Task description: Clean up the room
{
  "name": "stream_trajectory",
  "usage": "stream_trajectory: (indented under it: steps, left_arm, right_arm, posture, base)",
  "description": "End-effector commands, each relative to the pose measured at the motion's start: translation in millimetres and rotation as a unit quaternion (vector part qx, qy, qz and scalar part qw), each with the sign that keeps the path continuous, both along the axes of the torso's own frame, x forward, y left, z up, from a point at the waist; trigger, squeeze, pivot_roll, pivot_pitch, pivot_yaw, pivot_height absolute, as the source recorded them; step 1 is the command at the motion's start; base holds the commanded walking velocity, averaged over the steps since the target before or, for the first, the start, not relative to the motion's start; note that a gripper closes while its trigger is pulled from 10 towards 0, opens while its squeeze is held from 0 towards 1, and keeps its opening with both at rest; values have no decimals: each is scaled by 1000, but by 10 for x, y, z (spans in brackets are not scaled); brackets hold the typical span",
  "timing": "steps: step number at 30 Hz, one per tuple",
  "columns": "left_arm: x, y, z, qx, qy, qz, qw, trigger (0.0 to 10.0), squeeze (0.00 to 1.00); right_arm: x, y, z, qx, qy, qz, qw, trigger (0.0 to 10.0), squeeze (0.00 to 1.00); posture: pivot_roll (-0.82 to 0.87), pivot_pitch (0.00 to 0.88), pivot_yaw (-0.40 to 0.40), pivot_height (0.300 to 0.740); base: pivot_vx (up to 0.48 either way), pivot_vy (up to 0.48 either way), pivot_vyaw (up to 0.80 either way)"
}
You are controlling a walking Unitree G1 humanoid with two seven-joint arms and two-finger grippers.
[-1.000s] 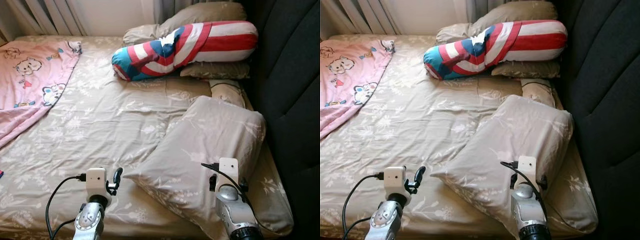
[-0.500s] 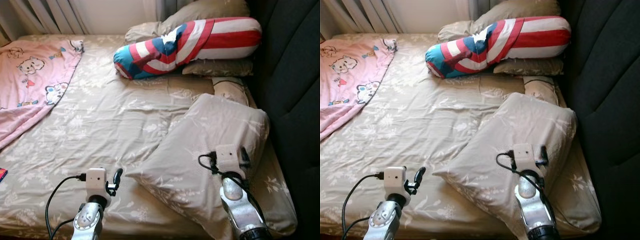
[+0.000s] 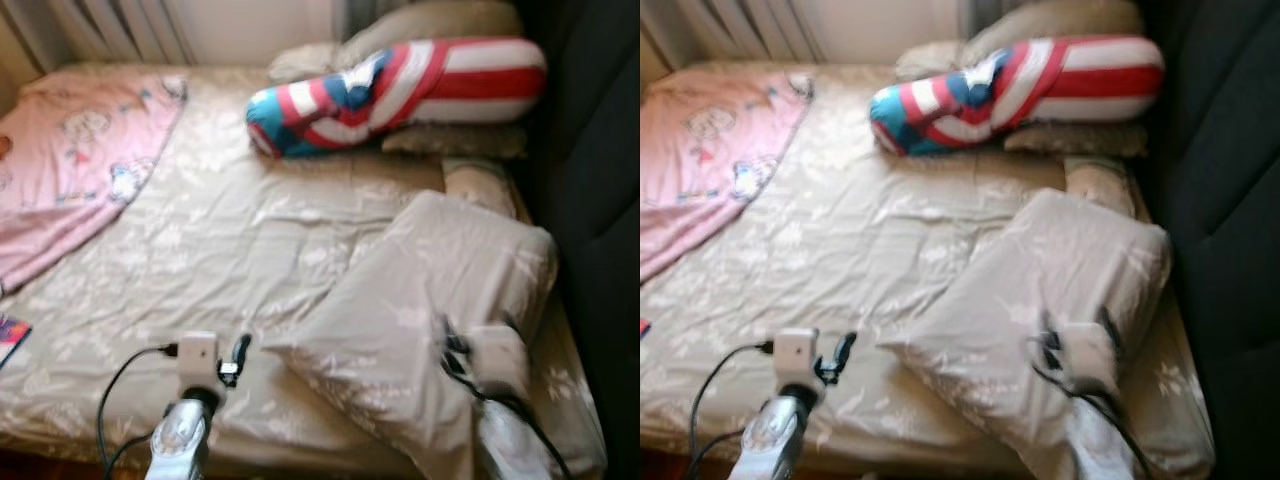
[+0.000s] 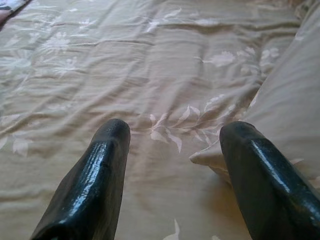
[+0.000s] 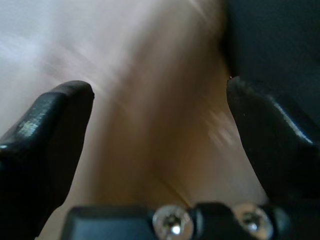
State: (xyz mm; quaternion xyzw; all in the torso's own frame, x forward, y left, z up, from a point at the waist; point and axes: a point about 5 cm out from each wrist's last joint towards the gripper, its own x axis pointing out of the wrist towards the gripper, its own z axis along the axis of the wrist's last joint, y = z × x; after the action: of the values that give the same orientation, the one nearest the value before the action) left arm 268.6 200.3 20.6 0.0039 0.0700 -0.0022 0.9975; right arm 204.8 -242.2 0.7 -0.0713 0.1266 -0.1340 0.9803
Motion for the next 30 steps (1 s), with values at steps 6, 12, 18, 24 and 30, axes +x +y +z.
stream_trajectory:
  steps: [6,12,18,24,30]
  left_arm:
    - [1,-43,-12,-5,1,-5,1000,10000,0]
    - [-5,-61,-23,-4,3,-9,1000,10000,0]
    - [-13,-57,-28,-3,4,-9,1000,10000,0]
    - [-17,-49,-30,-2,5,-10,1000,10000,0]
    - [-13,-60,-35,-1,8,-14,1000,10000,0]
  right_arm:
    - [-89,43,-12,16,-5,12,1000,10000,0]
    - [-113,97,-144,70,24,14,997,10000,0]
    - [-142,203,-343,110,84,19,990,10000,0]
    - [-185,236,-496,107,149,31,982,10000,0]
    - [-310,246,-692,126,226,28,965,10000,0]
  posture:
    - [-18,177,8,711]
    - [-19,171,12,711]
    - [-10,163,13,711]
    - [-9,157,17,711]
    - [-6,156,23,711]
  base:
    - [0,0,0]
    - [0,0,0]
    - [0,0,0]
    - [0,0,0]
    - [0,0,0]
